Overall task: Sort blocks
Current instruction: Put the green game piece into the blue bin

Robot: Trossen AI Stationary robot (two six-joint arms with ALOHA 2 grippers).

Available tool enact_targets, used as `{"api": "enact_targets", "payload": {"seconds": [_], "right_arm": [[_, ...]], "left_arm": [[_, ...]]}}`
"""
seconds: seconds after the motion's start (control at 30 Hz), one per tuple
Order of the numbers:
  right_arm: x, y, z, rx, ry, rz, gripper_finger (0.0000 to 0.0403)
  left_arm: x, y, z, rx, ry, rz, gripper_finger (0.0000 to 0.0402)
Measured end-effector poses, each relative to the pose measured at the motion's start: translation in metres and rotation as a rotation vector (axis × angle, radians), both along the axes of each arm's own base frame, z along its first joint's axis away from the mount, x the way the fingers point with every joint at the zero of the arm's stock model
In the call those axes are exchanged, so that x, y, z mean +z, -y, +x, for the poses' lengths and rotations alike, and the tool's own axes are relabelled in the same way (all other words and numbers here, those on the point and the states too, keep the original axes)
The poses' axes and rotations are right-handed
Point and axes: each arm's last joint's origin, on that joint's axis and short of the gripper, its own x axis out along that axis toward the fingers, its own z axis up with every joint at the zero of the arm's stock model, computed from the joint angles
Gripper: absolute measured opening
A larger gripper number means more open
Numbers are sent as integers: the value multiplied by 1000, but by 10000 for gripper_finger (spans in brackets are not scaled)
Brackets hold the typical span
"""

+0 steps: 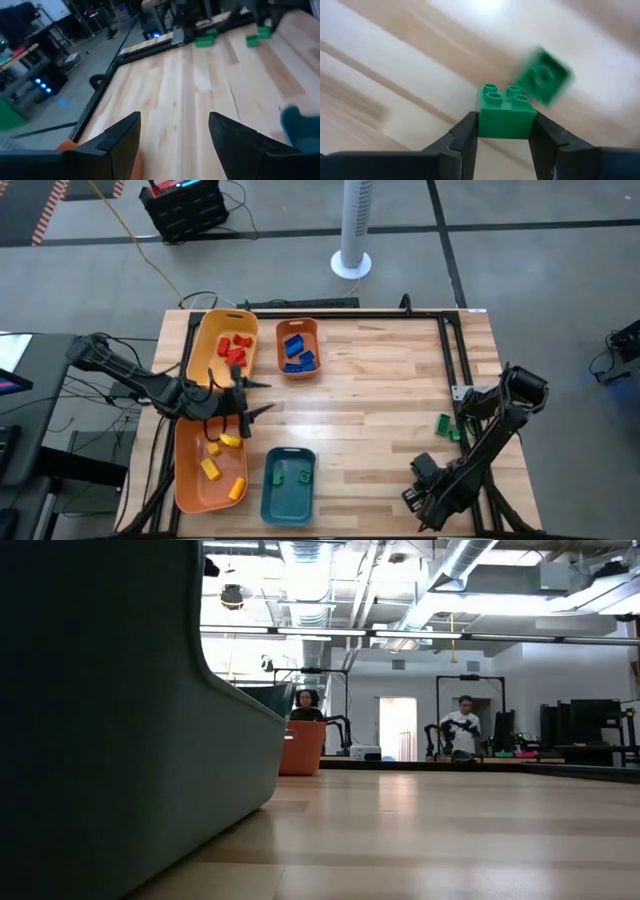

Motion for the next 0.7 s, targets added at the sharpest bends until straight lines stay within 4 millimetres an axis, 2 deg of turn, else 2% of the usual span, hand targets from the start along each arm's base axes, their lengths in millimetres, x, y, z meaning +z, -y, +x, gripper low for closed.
{"api": "enact_targets", "payload": {"seconds": [0.1, 0.17, 0.33, 0.5, 0.6, 0.7], "right_arm": [[7, 7, 17, 53, 94, -67, 151], [12, 14, 31, 95, 147, -105, 149], [21, 35, 78, 250, 335, -169, 147], [34, 54, 132, 441, 618, -182, 147], [45, 64, 150, 513, 749, -216, 147], [50, 68, 156, 581, 759, -244, 147]], "left_arm": [[-21, 1, -2, -18, 7, 10, 231], [-27, 3, -4, -21, 31, -18, 231], [-24, 11, -6, -59, 84, -80, 231], [-16, 19, -9, -50, 120, -127, 231], [-3, 22, -10, 2, 164, -142, 231], [9, 22, -10, 40, 189, -124, 231]]}}
